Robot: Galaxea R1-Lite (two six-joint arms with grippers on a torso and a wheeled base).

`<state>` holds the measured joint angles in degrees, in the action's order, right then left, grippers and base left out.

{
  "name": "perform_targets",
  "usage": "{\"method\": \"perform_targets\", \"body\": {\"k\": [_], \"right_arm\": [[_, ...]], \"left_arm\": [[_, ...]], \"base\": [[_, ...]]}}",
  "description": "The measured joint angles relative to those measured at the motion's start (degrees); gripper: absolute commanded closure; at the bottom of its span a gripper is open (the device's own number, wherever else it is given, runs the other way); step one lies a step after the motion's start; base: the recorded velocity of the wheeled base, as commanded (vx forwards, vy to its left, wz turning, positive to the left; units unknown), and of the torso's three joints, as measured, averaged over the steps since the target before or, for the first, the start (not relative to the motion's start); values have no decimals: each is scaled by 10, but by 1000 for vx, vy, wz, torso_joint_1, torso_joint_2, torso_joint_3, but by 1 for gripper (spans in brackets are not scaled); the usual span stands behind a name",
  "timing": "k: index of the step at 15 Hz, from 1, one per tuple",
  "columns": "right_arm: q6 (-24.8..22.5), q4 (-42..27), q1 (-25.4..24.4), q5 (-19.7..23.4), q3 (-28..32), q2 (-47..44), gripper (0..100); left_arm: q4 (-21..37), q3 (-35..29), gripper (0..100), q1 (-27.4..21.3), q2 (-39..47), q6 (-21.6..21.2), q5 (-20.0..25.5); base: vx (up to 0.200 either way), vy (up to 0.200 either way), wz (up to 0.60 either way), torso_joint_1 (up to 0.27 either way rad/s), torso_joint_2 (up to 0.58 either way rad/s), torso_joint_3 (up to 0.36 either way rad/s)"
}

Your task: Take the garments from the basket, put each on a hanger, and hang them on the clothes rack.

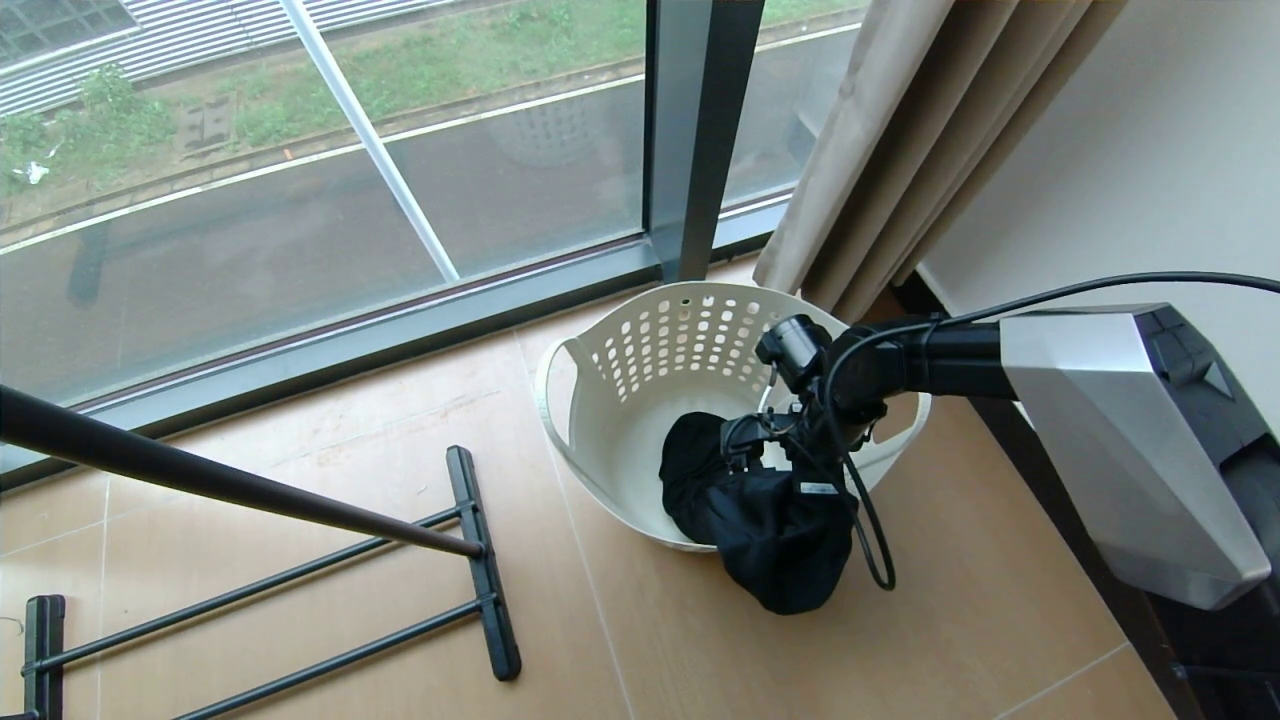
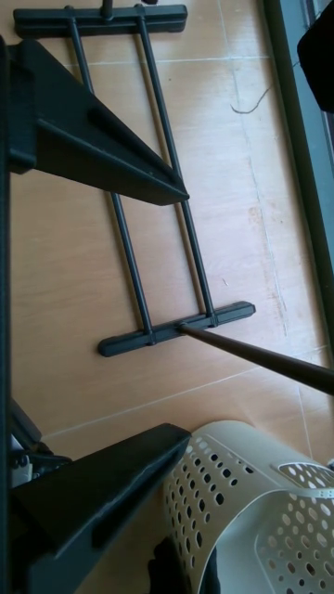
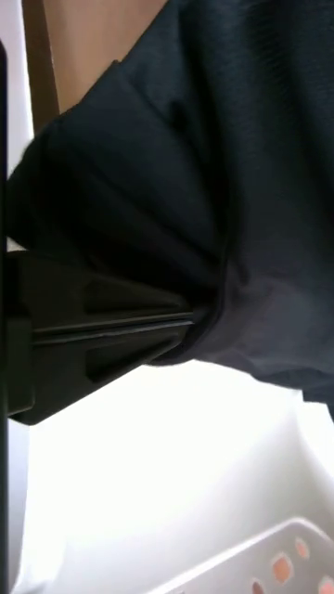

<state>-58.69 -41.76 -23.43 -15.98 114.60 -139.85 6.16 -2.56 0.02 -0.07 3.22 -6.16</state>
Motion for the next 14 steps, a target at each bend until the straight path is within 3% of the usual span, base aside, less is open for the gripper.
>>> {"method": "perform_targets", "body": {"k": [6, 12, 13, 14], "right_arm": [[8, -62, -2, 1, 0, 44, 100], [10, -72, -12, 3, 0, 58, 100], [10, -75, -13, 4, 0, 61, 0], [10, -79, -13, 4, 0, 62, 0]], "left_arm": [[0, 0, 0, 0, 0, 0, 0], [0, 0, 0, 0, 0, 0, 0], [0, 0, 0, 0, 0, 0, 0], [0, 0, 0, 0, 0, 0, 0]], "base": [[0, 0, 0, 0, 0, 0], [0, 0, 0, 0, 0, 0], [0, 0, 0, 0, 0, 0], [0, 0, 0, 0, 0, 0]]}}
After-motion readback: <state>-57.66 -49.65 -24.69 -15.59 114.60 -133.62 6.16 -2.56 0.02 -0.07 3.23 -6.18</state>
